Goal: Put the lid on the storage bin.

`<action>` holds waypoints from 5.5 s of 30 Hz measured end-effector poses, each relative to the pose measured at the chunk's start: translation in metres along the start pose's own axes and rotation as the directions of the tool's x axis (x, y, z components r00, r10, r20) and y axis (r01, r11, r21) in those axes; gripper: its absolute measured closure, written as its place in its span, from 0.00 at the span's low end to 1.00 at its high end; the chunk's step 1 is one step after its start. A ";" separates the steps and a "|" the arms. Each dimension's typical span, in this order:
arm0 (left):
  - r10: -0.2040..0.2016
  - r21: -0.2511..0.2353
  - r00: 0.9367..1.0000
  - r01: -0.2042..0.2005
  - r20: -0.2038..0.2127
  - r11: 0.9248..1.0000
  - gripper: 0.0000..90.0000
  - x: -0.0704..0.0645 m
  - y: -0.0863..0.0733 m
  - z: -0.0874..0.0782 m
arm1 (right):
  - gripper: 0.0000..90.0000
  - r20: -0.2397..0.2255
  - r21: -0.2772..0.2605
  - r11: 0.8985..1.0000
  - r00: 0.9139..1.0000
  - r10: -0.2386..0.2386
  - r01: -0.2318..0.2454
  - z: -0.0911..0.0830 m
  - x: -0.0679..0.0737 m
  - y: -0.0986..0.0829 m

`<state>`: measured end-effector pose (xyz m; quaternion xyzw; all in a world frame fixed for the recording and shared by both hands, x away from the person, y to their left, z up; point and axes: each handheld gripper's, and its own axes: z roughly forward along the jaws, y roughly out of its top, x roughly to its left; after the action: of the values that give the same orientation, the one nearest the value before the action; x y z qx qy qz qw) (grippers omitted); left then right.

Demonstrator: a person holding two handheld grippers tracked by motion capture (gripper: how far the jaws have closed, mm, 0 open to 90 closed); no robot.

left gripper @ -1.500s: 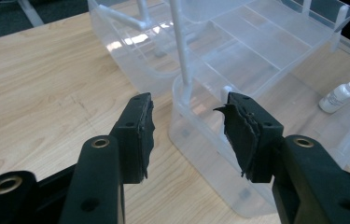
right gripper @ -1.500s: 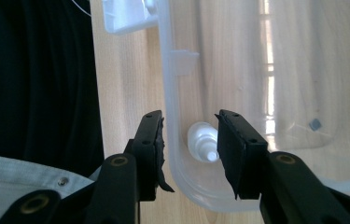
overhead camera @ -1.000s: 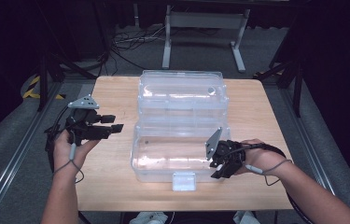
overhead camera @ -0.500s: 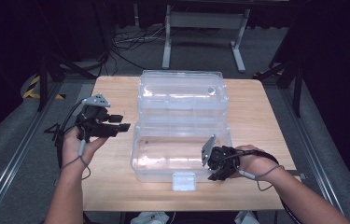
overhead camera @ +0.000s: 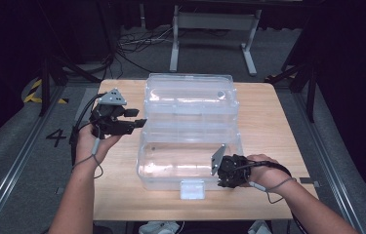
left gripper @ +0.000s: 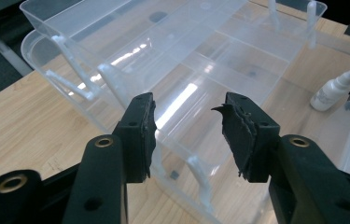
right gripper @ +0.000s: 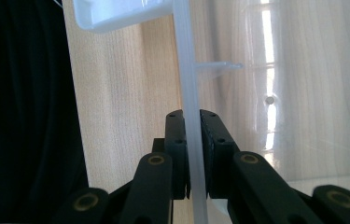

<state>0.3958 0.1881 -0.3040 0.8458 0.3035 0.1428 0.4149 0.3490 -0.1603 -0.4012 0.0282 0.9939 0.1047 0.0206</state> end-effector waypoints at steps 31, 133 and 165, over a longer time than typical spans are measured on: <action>0.099 0.065 0.987 -0.108 0.125 0.992 0.66 0.005 0.079 0.042 | 0.92 -0.019 -0.034 0.999 1.000 0.014 -0.015 0.000 -0.001 -0.004; 0.294 0.329 0.893 -0.406 0.339 0.853 0.96 -0.069 0.093 0.086 | 0.89 -0.013 -0.087 0.995 0.999 0.043 -0.044 -0.003 0.002 -0.010; 0.316 0.370 0.860 -0.468 0.402 0.802 0.97 -0.096 0.077 0.084 | 0.87 0.132 -0.153 0.988 0.991 0.006 0.015 -0.024 0.018 -0.010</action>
<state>0.3930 0.0398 -0.2941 0.9751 0.0728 0.0121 0.2092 0.3299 -0.1744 -0.3805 0.0312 0.9794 0.1787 0.0886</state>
